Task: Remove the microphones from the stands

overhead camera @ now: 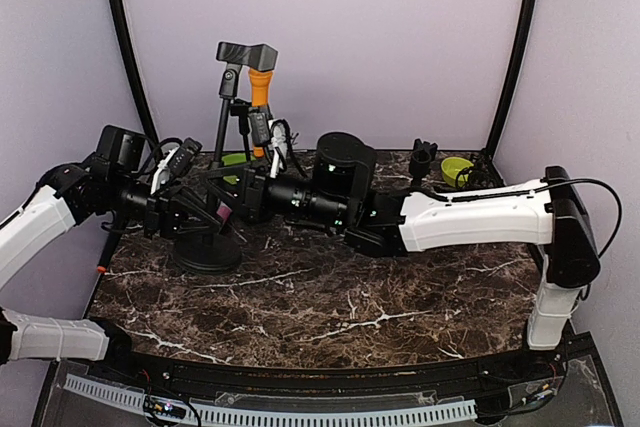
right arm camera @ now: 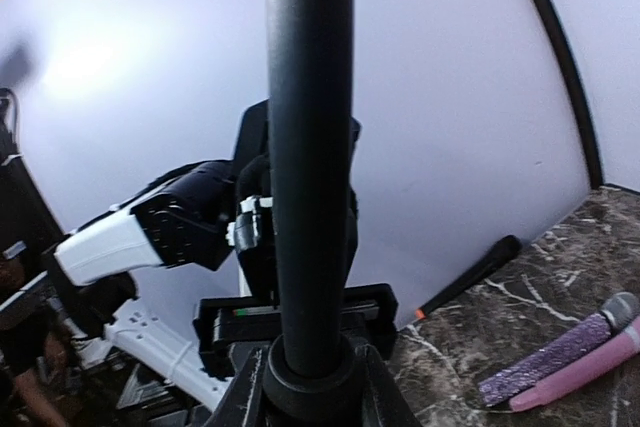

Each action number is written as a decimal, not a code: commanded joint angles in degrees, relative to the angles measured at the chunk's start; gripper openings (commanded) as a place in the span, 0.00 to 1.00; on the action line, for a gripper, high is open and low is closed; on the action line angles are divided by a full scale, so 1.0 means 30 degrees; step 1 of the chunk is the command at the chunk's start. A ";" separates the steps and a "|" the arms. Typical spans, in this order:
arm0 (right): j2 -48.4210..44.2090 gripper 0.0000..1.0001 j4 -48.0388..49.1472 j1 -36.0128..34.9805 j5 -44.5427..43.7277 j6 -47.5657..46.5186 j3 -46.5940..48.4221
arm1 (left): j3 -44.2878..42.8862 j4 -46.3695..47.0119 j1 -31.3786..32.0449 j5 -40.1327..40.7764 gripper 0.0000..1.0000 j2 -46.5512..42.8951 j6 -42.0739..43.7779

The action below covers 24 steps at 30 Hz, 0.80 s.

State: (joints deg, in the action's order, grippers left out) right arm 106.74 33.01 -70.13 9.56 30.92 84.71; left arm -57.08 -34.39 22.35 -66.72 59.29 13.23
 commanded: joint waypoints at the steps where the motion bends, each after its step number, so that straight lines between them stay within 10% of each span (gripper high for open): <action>1: 0.0456 0.00 0.8762 -0.0181 0.9282 0.4406 -0.0126 | -0.0638 0.0524 0.0128 -0.2606 0.00 -0.0035 -0.0659; 7: 0.1473 0.10 1.1610 0.0217 1.1248 0.6857 0.0146 | -0.0659 0.0256 0.0128 -0.3225 0.00 -0.0104 -0.0641; 10: 0.1206 0.38 0.9491 0.0318 0.9766 0.5768 0.0158 | -0.0713 0.0210 0.0118 -0.2836 0.00 -0.0133 -0.0431; 17: -0.0386 0.73 -0.2317 -0.0046 -0.1048 0.1658 0.0714 | -0.1001 0.0169 0.0114 -0.0137 0.00 -0.0207 0.0755; 24: -0.0461 0.69 -0.8035 -0.1576 -0.9055 0.0130 0.2618 | -0.0971 0.0569 0.0111 0.1819 0.00 -0.0251 0.1302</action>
State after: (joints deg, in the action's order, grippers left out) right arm 107.61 19.11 -72.53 -1.02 35.03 90.26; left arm -57.98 -35.62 22.98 -63.70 59.27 15.29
